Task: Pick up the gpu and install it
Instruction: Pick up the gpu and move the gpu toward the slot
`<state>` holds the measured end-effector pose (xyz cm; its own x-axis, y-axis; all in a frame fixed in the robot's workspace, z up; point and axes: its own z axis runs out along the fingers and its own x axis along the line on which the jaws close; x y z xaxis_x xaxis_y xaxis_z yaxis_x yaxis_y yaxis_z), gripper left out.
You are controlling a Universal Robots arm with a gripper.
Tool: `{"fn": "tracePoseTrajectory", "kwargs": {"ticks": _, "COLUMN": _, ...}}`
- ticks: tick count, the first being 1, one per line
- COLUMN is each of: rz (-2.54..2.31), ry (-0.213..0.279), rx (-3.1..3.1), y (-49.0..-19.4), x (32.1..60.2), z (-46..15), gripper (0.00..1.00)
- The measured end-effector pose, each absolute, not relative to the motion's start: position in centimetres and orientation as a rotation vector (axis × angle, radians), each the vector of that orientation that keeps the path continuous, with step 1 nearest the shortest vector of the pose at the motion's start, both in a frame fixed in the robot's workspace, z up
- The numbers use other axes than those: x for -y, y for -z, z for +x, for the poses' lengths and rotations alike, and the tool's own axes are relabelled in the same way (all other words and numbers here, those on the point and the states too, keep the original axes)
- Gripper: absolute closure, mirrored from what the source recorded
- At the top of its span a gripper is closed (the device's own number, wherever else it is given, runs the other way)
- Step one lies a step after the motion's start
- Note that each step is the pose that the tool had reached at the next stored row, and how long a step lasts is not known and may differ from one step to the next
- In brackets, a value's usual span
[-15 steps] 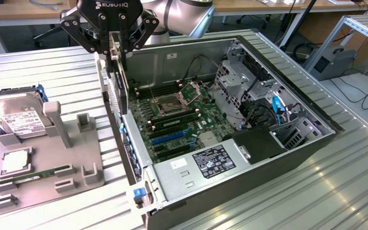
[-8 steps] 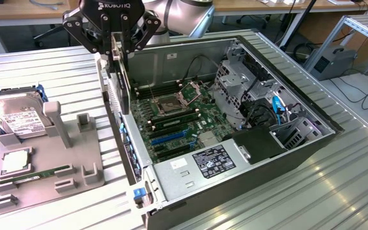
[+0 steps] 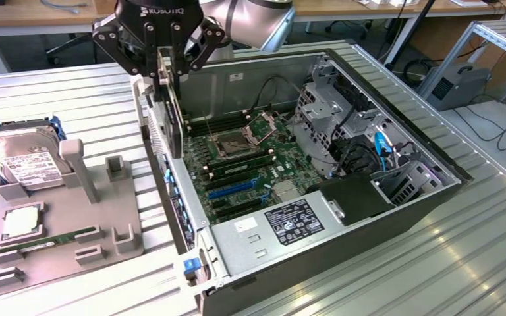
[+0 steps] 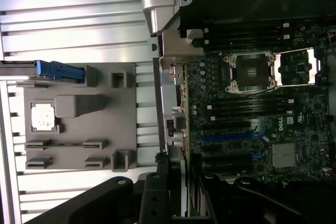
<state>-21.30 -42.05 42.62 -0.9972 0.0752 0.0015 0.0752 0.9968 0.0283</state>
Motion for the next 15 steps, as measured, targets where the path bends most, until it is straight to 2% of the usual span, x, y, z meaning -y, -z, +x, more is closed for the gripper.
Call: {"fn": "tracePoseTrajectory", "kwargs": {"ticks": 15, "rz": -0.118, "ry": 0.041, "rx": 3.139, "y": -42.0, "x": 42.1, "z": -19.5, "gripper": 0.73}}
